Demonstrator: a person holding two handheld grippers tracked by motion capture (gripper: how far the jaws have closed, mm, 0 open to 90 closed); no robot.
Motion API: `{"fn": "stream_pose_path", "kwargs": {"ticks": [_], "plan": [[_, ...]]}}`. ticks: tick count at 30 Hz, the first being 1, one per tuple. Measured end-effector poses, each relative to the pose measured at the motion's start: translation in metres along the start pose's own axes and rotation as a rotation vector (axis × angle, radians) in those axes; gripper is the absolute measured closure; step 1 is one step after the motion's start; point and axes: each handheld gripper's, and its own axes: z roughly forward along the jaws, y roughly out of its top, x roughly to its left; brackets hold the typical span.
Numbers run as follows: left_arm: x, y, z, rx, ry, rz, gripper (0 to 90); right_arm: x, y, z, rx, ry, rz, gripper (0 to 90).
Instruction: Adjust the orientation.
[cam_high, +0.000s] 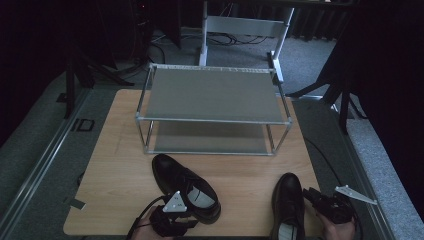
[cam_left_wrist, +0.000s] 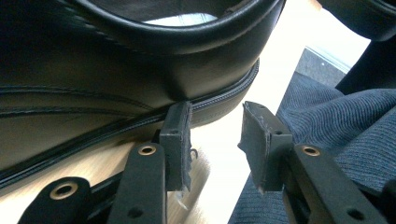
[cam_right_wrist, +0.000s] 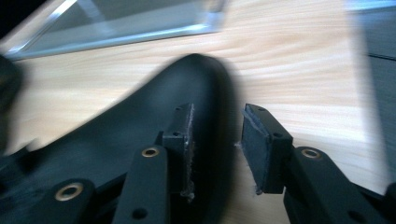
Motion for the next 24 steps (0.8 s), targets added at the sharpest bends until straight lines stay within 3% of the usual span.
{"fn": "stream_pose_path", "kwargs": {"ticks": [1,6,8,13,18,19,24], "plan": [[0.001,-0.001,-0.001,-0.006,0.003,-0.005,63.4,-0.006,-0.004,-0.002,0.017,-0.033,0.029,61.3],[0.007,-0.005,-0.006,-0.01,0.015,-0.024,63.3,-0.001,-0.021,-0.001,0.124,-0.099,-0.057,60.8],[0.006,-0.005,-0.006,-0.01,0.015,-0.023,63.3,0.002,-0.025,-0.003,0.135,-0.109,-0.073,61.2],[0.005,-0.004,-0.005,-0.012,0.018,-0.021,63.1,0.007,-0.028,-0.008,0.166,-0.101,-0.09,66.8],[0.006,-0.005,-0.005,-0.013,0.015,-0.02,63.1,0.012,-0.035,-0.017,0.182,-0.079,-0.096,66.8],[0.006,-0.006,-0.005,-0.016,0.015,-0.019,63.1,0.015,-0.039,-0.02,0.188,-0.062,-0.102,69.5],[0.006,-0.005,-0.003,-0.014,0.012,-0.02,63.0,0.029,-0.035,-0.013,0.202,-0.079,-0.139,80.3]]}}
